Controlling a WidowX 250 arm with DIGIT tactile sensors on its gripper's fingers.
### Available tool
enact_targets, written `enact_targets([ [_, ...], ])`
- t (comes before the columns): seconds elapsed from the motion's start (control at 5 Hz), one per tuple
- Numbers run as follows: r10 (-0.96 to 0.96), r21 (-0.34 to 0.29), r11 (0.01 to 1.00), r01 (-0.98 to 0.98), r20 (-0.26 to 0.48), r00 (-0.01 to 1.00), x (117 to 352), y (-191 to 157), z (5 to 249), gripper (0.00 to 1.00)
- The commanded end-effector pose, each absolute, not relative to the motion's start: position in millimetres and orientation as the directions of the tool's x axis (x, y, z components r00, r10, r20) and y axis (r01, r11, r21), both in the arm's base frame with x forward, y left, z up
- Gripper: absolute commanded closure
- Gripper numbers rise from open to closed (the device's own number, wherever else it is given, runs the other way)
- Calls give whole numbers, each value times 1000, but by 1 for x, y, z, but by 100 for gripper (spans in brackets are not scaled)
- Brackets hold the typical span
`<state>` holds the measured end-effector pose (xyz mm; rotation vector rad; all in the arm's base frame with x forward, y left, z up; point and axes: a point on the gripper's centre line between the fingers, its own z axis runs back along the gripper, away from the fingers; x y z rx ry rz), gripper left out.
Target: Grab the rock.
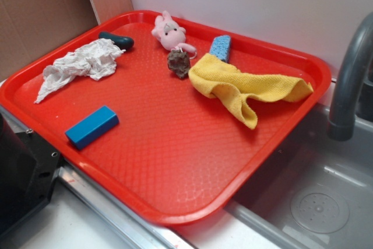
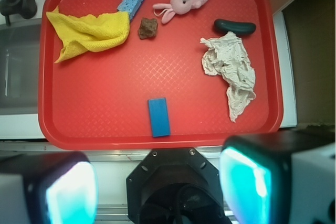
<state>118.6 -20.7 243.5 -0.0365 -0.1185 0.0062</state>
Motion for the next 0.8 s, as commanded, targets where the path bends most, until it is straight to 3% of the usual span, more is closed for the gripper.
enact_targets([
  [0.0, 8, -37, 999, -4, 118, 993, 119, -21, 244, 0],
  [0.2, -218, -184, 950, 254, 197, 956, 162, -12, 194, 0],
  [0.4, -290, -9, 955, 297, 189, 938, 203, -3, 150, 0],
  [0.6, -341, 0, 934, 357, 294, 893, 251, 7, 127, 0],
])
